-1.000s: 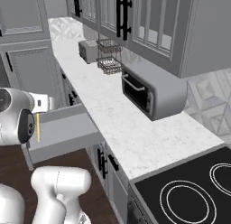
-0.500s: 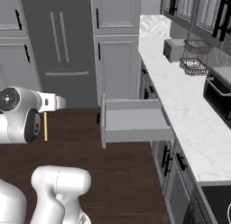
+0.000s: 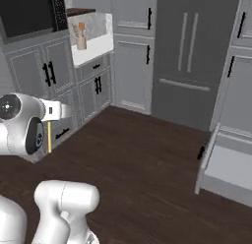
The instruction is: Take a straw from the drawer in front and place it inside the glass cup on the dining counter.
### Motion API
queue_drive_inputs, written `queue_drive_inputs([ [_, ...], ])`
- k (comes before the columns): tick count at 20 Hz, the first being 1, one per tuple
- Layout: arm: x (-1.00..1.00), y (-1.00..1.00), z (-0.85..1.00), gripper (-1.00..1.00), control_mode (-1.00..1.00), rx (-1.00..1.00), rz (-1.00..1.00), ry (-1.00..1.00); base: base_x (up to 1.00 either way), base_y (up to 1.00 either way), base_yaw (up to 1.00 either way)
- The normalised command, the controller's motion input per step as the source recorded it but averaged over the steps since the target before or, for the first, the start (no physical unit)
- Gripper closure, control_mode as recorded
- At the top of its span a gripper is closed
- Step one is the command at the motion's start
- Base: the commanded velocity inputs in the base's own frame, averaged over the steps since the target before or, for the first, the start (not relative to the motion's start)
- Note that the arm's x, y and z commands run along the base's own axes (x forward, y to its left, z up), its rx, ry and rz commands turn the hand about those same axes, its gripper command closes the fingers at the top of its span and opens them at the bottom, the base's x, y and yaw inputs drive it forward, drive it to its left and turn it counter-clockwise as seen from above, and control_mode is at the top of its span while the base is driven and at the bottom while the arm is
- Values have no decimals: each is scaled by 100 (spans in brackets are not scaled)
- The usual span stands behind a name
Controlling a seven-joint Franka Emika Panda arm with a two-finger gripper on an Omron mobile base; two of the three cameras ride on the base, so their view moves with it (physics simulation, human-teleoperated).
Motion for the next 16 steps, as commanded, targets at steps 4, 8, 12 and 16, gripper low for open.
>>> queue_drive_inputs([
  [4,0,0,0,100,100,0,0,0,-7,47,78],
  [8,0,0,0,100,100,0,0,0,-3,44,77],
  [12,0,0,0,100,100,0,0,0,3,47,73],
  [16,0,0,0,100,100,0,0,0,64,40,61],
])
